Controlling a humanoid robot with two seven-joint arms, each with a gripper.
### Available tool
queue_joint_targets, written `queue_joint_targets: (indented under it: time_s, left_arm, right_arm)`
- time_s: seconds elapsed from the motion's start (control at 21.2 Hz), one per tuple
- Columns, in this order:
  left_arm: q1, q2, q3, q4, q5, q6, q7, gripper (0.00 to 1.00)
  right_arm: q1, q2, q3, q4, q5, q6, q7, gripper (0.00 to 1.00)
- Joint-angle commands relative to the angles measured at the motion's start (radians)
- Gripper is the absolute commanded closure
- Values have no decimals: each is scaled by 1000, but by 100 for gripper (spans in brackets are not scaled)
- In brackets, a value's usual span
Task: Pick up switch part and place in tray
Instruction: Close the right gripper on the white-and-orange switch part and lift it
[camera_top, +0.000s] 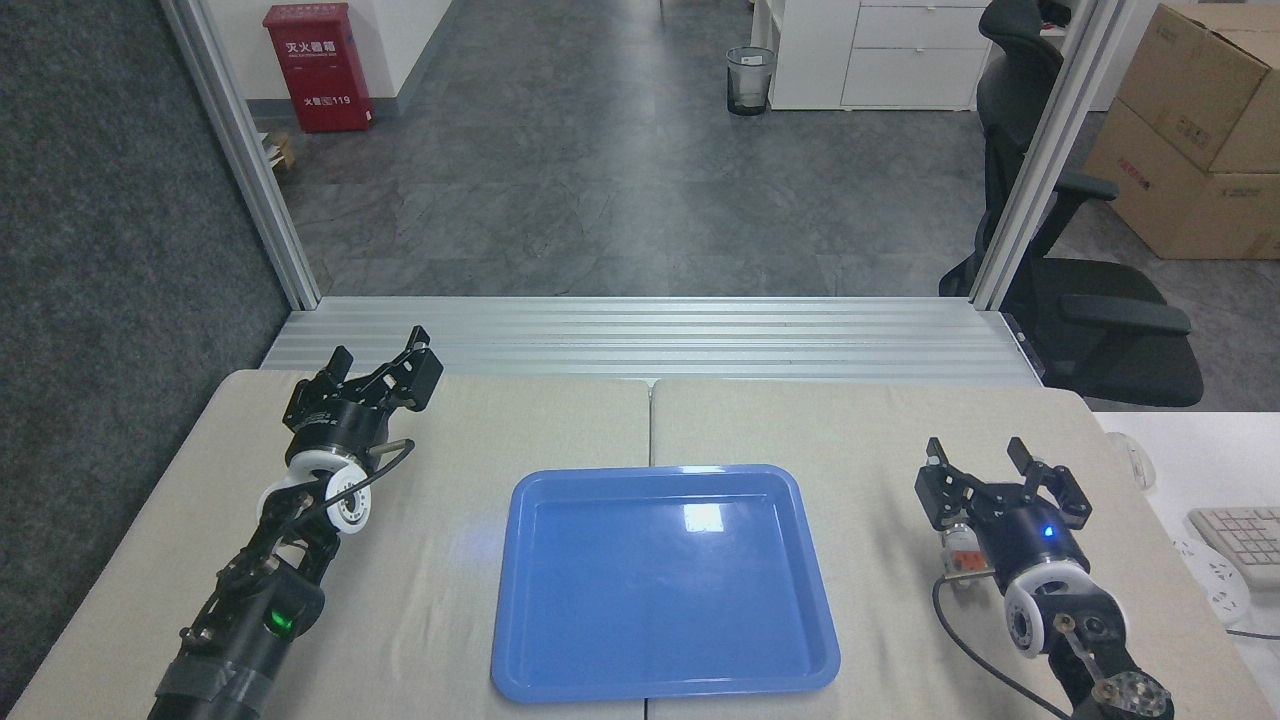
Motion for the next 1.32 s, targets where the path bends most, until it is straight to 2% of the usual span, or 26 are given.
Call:
queue_joint_targets:
  time_s: [0.0, 0.19, 0.47, 0.52, 0.61, 0.66, 0.71, 0.94, 1.09, 1.18, 1.28]
  left_arm:
    - [0, 0, 0, 0, 0, 1, 0, 0]
    - [0, 0, 0, 0, 0, 1, 0, 0]
    - [0, 0, 0, 0, 0, 1, 0, 0]
    - [0, 0, -1, 0, 0, 1, 0, 0]
    - [0, 0, -1, 0, 0, 1, 0, 0]
    - [0, 0, -1, 0, 0, 1, 0, 0]
    - [0, -1, 0, 0, 0, 1, 0, 0]
    - [0, 0, -1, 0, 1, 1, 0, 0]
    - [0, 0, 0, 0, 0, 1, 0, 0]
    - [0, 0, 0, 0, 0, 1, 0, 0]
    - [0, 0, 0, 0, 0, 1, 0, 0]
  right_arm:
    - [119, 17, 3, 41, -12, 10, -12, 7]
    - [140, 46, 3, 79, -16, 25, -15, 9]
    - [143, 54, 11, 121, -1, 28, -14, 11]
    - [143, 61, 11, 127, -1, 28, -14, 17]
    - [143, 61, 11, 125, 1, 22, -14, 56]
    - [142, 60, 13, 125, 1, 19, -12, 83]
    - [139, 60, 11, 125, 1, 21, -9, 100]
    - [122, 60, -4, 72, -9, 57, -5, 100]
    - [56, 60, 9, -70, -9, 96, -2, 100]
    - [50, 68, 17, -187, 2, 106, 0, 100]
    - [-5, 129, 135, -281, 49, 107, 35, 100]
